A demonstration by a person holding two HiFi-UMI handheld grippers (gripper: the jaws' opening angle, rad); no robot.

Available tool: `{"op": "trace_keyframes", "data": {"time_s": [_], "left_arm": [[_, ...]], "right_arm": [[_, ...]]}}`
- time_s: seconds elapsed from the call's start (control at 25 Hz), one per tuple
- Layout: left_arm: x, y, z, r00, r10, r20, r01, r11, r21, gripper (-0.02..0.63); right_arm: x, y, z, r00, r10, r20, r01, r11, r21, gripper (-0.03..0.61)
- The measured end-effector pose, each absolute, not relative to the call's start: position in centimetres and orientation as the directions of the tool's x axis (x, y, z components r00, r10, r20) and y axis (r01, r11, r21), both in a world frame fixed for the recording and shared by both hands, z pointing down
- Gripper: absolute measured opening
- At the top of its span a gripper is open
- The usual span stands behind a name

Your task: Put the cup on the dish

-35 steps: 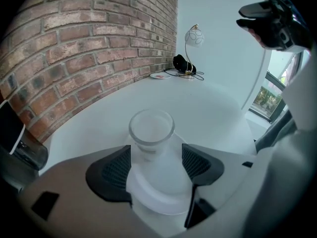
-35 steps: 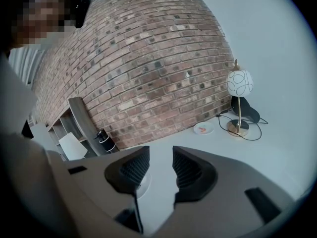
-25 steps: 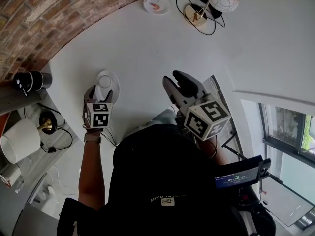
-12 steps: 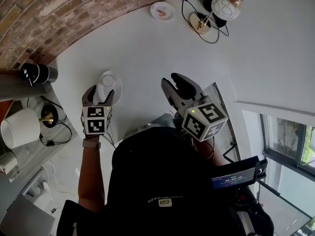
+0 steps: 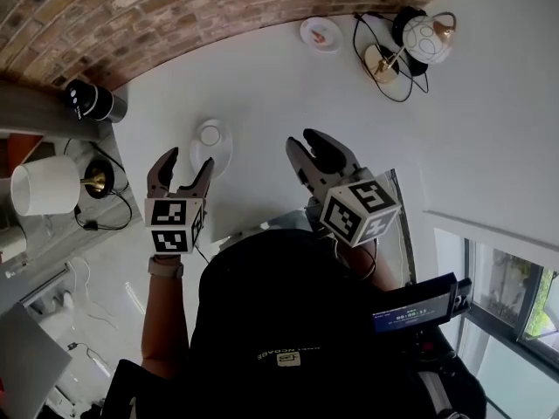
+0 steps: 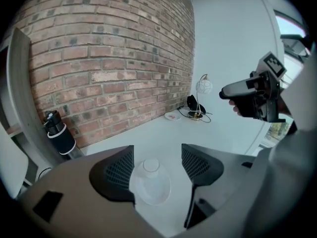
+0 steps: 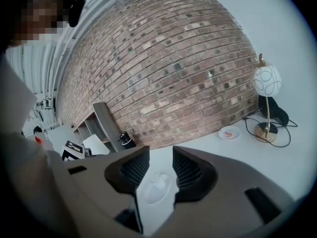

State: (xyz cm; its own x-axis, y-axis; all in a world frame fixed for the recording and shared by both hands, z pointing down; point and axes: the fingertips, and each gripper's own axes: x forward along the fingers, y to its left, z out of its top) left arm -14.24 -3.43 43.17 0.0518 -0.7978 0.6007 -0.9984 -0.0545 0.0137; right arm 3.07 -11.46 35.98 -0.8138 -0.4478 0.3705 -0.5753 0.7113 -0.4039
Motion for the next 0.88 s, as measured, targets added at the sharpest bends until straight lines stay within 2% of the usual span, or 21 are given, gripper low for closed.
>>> {"op": "trace_keyframes", "data": {"time_s": [0.48, 0.88], "left_arm": [[-15.1, -0.1, 37.8, -0.096, -0.831, 0.548, -0.994, 0.106, -0.014, 0.305], [-15.5, 3.1, 35.9, -0.184, -0.841, 0.509, -0.964, 0.256, 0.073, 0.304]], "right_arm": [[-1.3, -11.0, 35.1, -0.902, -0.304, 0.305, -0.418, 0.791, -0.446, 0.147], [-5.0, -9.2, 34.5, -0.947, -0.169, 0.275, -0.283, 0.842, -0.46, 0.147]]}}
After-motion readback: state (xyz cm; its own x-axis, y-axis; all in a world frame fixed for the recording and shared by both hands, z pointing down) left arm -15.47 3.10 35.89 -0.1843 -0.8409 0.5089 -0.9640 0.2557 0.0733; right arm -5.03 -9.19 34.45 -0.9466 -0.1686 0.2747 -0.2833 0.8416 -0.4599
